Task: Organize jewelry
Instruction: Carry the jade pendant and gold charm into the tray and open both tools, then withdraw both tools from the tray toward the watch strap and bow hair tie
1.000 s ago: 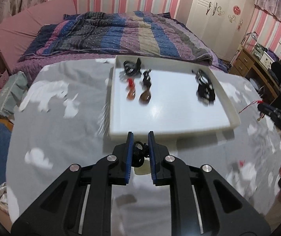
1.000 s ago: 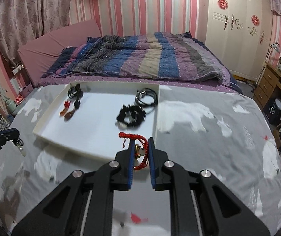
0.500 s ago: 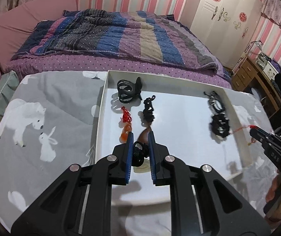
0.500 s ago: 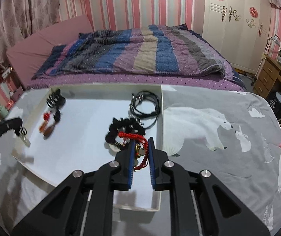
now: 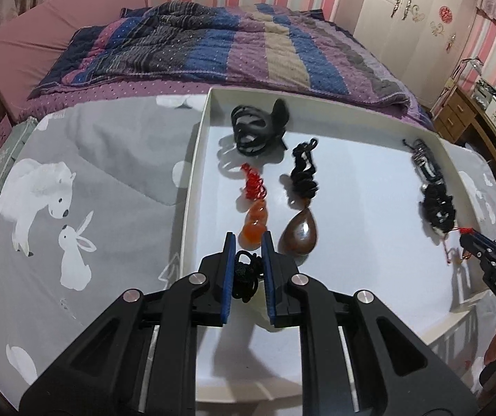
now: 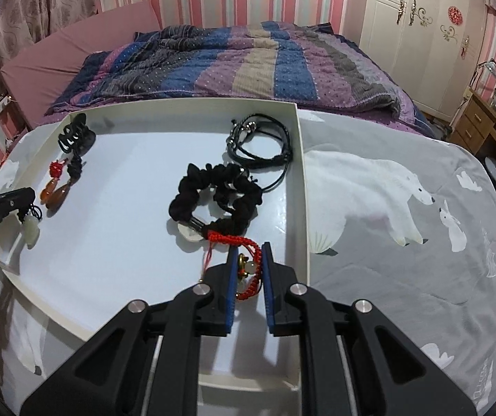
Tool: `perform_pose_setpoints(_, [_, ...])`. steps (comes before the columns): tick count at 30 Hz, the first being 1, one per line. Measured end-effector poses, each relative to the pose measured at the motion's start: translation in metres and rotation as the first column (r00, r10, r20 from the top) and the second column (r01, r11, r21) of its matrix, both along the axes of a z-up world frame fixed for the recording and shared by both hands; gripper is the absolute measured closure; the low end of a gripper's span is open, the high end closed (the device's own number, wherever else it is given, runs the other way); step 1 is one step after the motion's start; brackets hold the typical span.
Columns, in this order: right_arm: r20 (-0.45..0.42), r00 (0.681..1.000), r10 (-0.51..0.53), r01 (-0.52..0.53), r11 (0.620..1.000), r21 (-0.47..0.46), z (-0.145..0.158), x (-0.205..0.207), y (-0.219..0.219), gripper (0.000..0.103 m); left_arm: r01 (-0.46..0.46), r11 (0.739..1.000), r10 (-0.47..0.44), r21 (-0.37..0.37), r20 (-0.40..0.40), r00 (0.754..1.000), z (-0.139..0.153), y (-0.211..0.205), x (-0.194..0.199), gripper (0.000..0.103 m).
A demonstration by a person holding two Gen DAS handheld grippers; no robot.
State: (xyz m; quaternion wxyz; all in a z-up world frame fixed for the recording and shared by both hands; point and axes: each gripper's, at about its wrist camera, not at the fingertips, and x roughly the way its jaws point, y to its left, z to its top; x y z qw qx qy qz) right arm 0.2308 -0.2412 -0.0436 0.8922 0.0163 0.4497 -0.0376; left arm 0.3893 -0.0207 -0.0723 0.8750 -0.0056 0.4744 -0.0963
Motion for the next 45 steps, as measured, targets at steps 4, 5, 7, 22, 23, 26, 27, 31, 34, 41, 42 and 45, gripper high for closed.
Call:
perform_pose_setpoints(4, [-0.012,1.0,-0.001,0.001,1.0,0.009,-0.005,0.002,0.0,0.09,-0.005,1.0,0.005,0.01,-0.003,1.0,-0.005,-0.001,0.002,0.09])
perform_pose_setpoints(5, [-0.015,1.0,0.0,0.0,1.0,0.008,-0.007,0.002,0.0,0.09,-0.003,1.0,0.003,0.012,-0.001,1.0,-0.006,-0.002,0.003,0.09])
perform_pose_setpoints(7, [-0.024,1.0,0.005,-0.005,1.0,0.006,-0.01,0.003,0.001,0.09,-0.002,1.0,0.002,0.025,0.007,1.0,-0.006,-0.004,0.002,0.09])
perform_pose_setpoints(22, [0.001,0.998,0.055,-0.055,0.998,-0.035,0.009,-0.006,0.018,0.044,0.011,0.999,-0.015,0.034,0.115,0.993,0.018,-0.013,-0.02,0.031])
perform_pose_setpoints(23, [0.012,0.998,0.062,-0.062,0.998,-0.033,0.014,-0.008,0.018,0.042,0.01,1.0,-0.013,0.025,0.121,0.993,0.022,-0.012,-0.022,0.031])
perform_pose_setpoints(26, [0.051,0.997,0.06,-0.059,0.998,-0.031,0.029,-0.014,0.016,0.031,0.007,1.0,-0.007,-0.001,0.128,0.992,0.032,-0.007,-0.026,0.021])
perform_pose_setpoints(27, [0.073,0.996,0.054,-0.052,0.998,-0.034,0.035,-0.017,0.015,0.025,0.0,1.0,0.001,-0.01,0.137,0.991,0.038,-0.005,-0.029,0.014])
perform_pose_setpoints(31, [0.123,0.992,0.034,-0.029,0.999,-0.04,0.055,-0.027,0.01,0.014,-0.021,1.0,0.021,-0.003,0.163,0.986,0.054,-0.002,-0.039,0.005])
perform_pose_setpoints(34, [0.147,0.989,0.016,-0.015,1.0,-0.01,0.069,-0.034,0.003,0.012,-0.03,0.999,0.028,0.012,0.155,0.988,0.064,0.003,-0.051,0.003])
perform_pose_setpoints(41, [0.157,0.988,-0.014,0.01,1.0,0.026,0.088,-0.065,-0.008,0.01,-0.072,0.997,0.064,0.041,0.169,0.984,0.089,0.026,-0.09,0.003])
perform_pose_setpoints(42, [0.159,0.987,-0.019,0.015,1.0,0.026,0.089,-0.07,-0.009,0.009,-0.077,0.996,0.07,0.034,0.17,0.983,0.092,0.029,-0.097,0.003])
perform_pose_setpoints(45, [0.174,0.984,-0.042,0.041,0.999,0.009,0.095,-0.093,-0.012,0.003,-0.098,0.994,0.089,0.039,0.191,0.978,0.098,0.037,-0.127,0.003])
